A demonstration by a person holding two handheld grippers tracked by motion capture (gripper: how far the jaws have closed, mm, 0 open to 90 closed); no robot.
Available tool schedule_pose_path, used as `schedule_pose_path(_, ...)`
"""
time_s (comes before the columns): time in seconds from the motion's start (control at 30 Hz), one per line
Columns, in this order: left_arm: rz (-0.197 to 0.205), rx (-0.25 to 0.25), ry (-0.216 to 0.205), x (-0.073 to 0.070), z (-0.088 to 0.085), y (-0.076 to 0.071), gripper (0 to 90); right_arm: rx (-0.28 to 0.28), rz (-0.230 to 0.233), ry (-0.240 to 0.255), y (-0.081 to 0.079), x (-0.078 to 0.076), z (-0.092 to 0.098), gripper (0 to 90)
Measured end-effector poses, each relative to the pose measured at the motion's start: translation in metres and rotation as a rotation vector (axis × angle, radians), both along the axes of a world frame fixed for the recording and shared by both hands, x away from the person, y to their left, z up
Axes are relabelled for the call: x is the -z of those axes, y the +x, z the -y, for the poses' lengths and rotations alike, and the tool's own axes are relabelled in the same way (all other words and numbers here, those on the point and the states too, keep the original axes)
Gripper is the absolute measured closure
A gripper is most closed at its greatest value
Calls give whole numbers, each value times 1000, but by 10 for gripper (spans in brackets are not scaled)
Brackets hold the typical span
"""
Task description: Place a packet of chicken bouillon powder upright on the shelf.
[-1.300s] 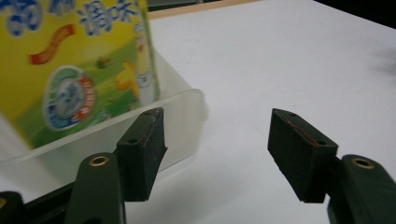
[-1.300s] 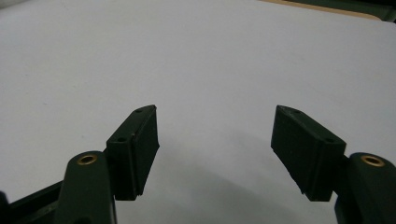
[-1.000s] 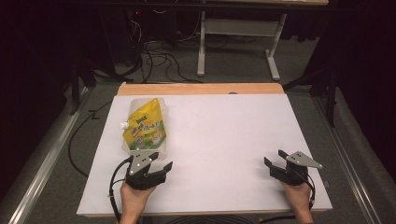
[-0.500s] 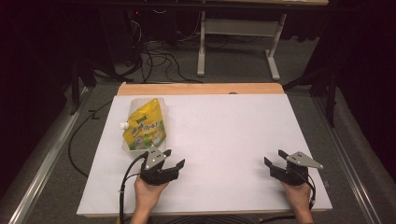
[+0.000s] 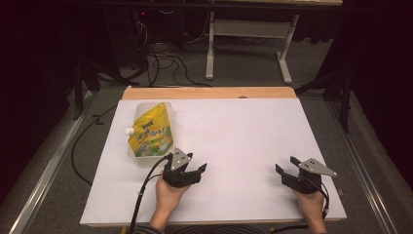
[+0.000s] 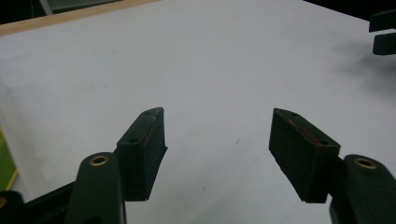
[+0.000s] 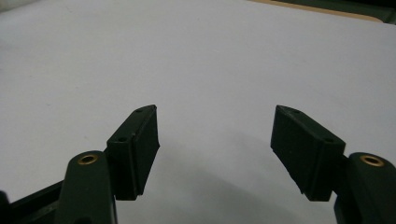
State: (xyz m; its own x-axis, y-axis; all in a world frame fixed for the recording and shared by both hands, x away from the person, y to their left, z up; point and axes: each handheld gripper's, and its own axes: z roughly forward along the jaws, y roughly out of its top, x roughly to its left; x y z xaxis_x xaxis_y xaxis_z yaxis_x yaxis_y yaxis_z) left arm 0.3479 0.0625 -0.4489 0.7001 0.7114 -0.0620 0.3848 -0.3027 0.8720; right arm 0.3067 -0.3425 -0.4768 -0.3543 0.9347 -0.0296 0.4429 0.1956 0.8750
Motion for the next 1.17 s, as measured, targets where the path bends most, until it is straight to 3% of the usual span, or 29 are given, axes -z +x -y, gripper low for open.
schedule_pose_path(0.47, -6, -15, 12, 14, 18, 18, 370, -3, -1, -4, 0, 0, 0, 329)
schedule_pose_path(0.77, 33, -59, 30, 23, 24, 24, 375, 0, 3, 5, -1, 0, 0, 330)
schedule_pose_path(0.87, 26, -64, 33, 27, 25, 26, 375, 0, 3, 5, -1, 0, 0, 330)
schedule_pose_path(0.93, 20, -67, 56, 32, 28, 27, 377, -2, 5, 1, 0, 0, 0, 329)
schedule_pose_path(1.17, 46, -68, 67, 32, 30, 24, 373, -3, 5, -2, -1, 0, 0, 329)
